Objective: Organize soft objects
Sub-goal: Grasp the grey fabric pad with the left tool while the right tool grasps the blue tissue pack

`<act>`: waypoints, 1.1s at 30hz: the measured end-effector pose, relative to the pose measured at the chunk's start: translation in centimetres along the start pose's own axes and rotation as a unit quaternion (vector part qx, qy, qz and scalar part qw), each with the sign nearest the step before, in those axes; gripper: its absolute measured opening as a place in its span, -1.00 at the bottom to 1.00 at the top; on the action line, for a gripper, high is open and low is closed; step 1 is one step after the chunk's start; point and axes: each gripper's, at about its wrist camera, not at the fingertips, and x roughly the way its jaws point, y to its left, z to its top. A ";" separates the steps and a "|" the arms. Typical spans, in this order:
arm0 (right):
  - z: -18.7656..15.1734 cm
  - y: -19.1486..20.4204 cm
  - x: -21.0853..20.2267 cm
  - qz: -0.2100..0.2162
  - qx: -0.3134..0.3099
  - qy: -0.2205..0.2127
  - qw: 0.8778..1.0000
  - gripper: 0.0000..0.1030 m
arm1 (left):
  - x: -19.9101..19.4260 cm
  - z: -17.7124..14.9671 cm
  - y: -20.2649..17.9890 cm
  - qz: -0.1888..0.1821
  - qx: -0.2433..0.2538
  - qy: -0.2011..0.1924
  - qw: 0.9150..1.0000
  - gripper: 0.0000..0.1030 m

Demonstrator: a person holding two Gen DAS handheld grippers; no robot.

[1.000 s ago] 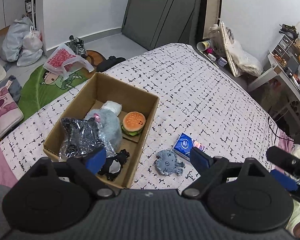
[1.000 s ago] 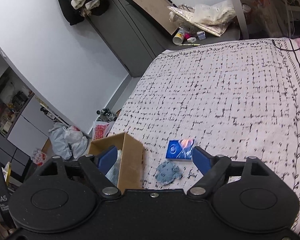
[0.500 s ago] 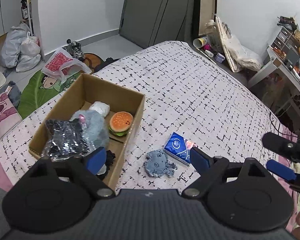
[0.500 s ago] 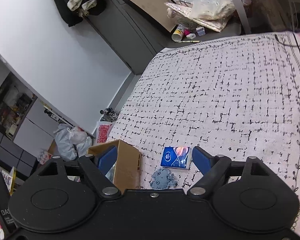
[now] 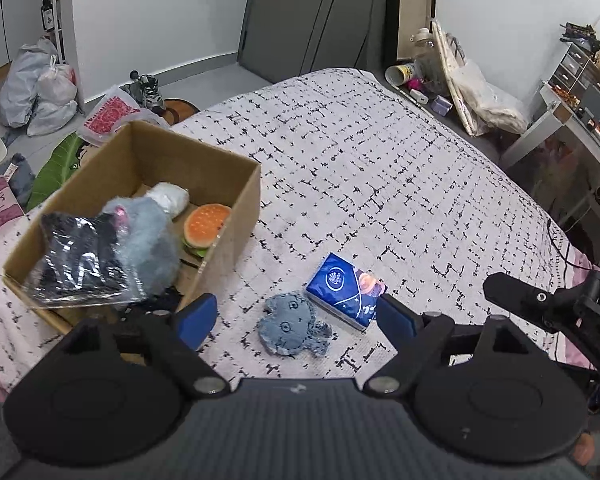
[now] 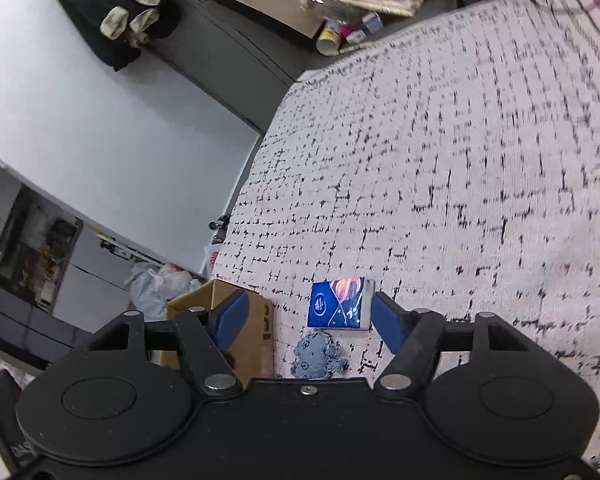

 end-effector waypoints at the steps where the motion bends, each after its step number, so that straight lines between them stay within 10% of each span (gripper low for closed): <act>1: 0.0 -0.3 0.2 -0.001 0.005 0.002 1.000 0.02 | 0.5 -0.2 -0.3 0.000 0.001 0.001 1.000 0.66; 26: 0.4 -3.3 6.2 0.008 0.044 0.062 0.997 -0.07 | 10.6 -2.2 -0.3 0.052 -0.055 0.061 0.995 0.40; 33: 0.3 -4.2 8.5 -0.003 0.069 0.082 0.994 -0.06 | 11.4 -2.4 0.5 0.061 -0.086 0.070 0.992 -0.26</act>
